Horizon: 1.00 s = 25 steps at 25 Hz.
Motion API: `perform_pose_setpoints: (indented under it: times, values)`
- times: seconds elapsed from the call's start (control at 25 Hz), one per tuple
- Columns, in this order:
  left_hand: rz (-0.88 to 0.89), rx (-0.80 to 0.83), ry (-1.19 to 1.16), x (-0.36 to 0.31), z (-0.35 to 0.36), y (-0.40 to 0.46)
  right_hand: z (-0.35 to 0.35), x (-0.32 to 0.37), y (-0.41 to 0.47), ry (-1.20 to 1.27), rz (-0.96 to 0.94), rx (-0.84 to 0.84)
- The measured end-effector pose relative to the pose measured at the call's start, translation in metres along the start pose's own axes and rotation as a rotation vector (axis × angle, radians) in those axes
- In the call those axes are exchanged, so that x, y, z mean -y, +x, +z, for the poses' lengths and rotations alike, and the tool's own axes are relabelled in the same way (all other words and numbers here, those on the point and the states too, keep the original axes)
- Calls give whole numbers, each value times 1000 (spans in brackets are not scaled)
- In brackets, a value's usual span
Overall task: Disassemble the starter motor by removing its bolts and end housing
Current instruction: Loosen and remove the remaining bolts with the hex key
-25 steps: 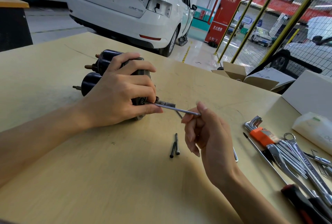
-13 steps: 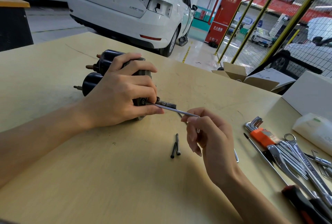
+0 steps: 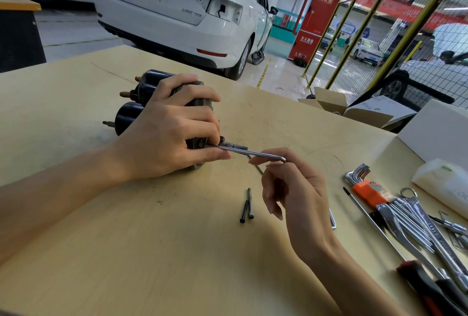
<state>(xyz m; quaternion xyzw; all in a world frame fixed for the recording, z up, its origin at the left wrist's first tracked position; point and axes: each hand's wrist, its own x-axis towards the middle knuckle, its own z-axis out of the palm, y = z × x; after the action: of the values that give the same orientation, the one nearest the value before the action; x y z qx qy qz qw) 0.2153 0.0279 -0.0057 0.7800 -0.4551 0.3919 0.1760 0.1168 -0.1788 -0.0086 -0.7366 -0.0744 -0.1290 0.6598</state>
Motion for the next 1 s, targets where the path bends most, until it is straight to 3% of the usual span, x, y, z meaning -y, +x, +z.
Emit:
perform_pose_setpoints:
  times: [0.64,1.0]
  values:
    - [-6,-12,-41,0,0,1,1,-4,4,-106,125,-148]
    - [-8,-13,-44,0,0,1,3,-1,3,-9,142,-115]
